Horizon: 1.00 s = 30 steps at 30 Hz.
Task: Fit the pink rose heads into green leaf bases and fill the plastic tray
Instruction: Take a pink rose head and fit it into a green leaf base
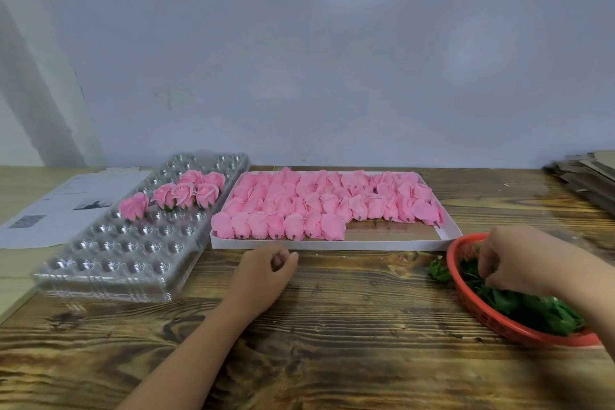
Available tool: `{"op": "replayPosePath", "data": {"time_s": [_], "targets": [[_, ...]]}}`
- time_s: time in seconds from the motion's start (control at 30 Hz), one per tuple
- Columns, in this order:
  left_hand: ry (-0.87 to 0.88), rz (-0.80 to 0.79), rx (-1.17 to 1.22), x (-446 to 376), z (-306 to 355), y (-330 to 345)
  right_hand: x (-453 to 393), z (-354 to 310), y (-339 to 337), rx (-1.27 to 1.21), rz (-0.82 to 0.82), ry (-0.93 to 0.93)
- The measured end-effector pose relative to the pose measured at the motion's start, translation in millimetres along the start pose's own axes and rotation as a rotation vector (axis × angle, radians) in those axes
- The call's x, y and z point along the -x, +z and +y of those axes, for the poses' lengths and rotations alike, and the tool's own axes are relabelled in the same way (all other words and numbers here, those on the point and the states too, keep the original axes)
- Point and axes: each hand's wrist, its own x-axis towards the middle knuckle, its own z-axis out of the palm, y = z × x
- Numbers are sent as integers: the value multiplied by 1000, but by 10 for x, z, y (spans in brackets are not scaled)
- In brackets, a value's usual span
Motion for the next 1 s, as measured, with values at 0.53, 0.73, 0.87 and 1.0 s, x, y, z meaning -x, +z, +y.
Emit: {"op": "replayPosePath", "data": {"time_s": [0.53,0.73,0.87,1.0], "targets": [[-26,66,120,-28,-100,-3,-266,-358,-358,-250,258,44],[-44,76,162,-8,-100,-28,-911,-1230,-16,-830,268,-83],[-54,83,180,-5,-102,-37,-1214,-1517,222,-937,241,-2],[-18,43,127,-4,-107,-29,-1379,-1635,336,-953,238,62]]}}
